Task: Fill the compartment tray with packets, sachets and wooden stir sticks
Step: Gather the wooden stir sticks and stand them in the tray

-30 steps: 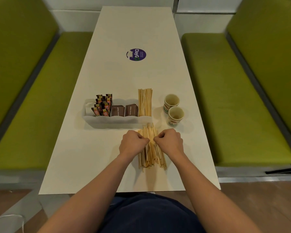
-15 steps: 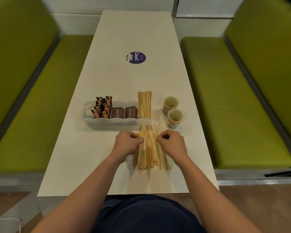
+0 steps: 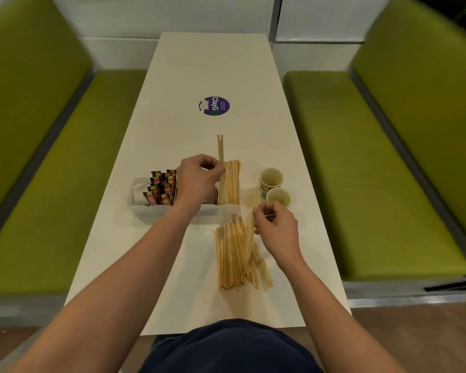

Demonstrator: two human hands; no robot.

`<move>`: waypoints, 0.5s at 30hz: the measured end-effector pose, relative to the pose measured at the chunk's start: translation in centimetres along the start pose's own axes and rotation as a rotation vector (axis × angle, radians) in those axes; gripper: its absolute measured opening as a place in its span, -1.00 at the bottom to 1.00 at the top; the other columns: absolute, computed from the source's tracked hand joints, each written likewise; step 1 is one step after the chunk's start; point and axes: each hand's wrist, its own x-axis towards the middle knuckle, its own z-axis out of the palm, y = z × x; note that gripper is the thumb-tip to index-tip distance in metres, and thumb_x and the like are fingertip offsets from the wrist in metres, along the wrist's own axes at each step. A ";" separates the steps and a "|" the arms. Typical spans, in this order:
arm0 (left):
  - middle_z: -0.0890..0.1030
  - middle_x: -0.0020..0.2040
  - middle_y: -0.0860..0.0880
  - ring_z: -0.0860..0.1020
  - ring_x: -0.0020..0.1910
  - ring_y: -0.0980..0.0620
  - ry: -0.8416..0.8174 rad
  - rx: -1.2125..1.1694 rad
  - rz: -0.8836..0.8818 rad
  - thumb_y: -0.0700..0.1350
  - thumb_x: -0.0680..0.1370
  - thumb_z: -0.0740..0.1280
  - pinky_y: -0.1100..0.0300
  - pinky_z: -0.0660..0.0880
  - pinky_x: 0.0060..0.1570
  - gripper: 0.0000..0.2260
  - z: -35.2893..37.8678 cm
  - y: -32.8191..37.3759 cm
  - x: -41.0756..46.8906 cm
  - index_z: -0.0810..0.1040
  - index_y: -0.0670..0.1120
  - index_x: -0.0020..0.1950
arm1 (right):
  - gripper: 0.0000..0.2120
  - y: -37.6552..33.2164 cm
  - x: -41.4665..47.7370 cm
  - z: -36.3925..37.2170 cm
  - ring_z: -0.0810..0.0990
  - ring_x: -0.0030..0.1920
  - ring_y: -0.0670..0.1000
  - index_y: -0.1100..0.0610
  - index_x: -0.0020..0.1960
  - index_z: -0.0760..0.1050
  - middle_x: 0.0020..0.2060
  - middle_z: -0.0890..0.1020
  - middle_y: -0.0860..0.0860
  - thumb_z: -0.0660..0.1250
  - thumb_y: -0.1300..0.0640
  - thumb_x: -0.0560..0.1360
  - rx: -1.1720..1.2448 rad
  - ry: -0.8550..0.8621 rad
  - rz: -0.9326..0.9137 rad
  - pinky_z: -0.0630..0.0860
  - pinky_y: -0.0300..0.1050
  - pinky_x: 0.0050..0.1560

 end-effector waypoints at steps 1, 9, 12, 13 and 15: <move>0.67 -0.26 0.03 0.66 -0.30 0.06 0.006 0.012 -0.002 -0.15 0.49 0.48 0.32 0.52 -0.35 -0.92 0.4 -0.4 0.5 0.67 -0.08 -0.21 | -0.91 -0.4 0.2 0.0 0.67 -0.25 -0.04 -0.01 -0.10 0.58 -0.27 0.67 -0.08 0.36 0.07 0.59 0.010 0.011 -0.012 0.69 0.10 -0.10; 0.67 -0.29 0.09 0.64 -0.28 0.08 0.008 0.169 -0.048 -0.07 0.48 0.46 0.09 0.62 -0.21 -0.92 2.5 -4.1 1.5 0.67 -0.02 -0.20 | -0.92 -2.9 3.0 0.8 0.69 -0.17 -0.03 -0.01 -0.06 0.58 -0.22 0.67 -0.10 0.36 0.07 0.61 0.068 0.082 -0.082 0.68 0.07 -0.06; 0.67 -0.28 0.11 0.64 -0.19 0.03 -0.011 0.311 -0.066 0.02 0.44 0.43 0.00 0.64 -0.18 -0.91 2.6 -4.8 1.5 0.67 0.03 -0.19 | -0.95 -4.1 4.7 1.5 0.69 -0.17 -0.03 0.00 -0.02 0.58 -0.19 0.67 -0.10 0.37 0.05 0.59 0.056 0.124 -0.127 0.68 0.08 -0.05; 0.67 -0.26 0.12 0.64 -0.17 0.03 -0.015 0.364 -0.057 0.02 0.45 0.42 0.01 0.63 -0.18 -0.91 2.7 -4.8 1.5 0.67 0.04 -0.18 | -0.96 -4.5 5.3 1.9 0.69 -0.17 -0.03 0.00 -0.02 0.58 -0.19 0.67 -0.10 0.37 0.05 0.59 0.049 0.133 -0.142 0.68 0.08 -0.06; 0.66 -0.20 0.10 0.62 -0.12 0.02 -0.013 0.450 -0.013 0.01 0.46 0.40 0.03 0.61 -0.19 -0.89 2.8 -4.7 1.5 0.67 0.01 -0.13 | -0.96 -5.3 6.4 2.5 0.69 -0.17 -0.03 0.01 -0.02 0.57 -0.19 0.66 -0.10 0.36 0.06 0.60 0.047 0.142 -0.161 0.68 0.06 -0.07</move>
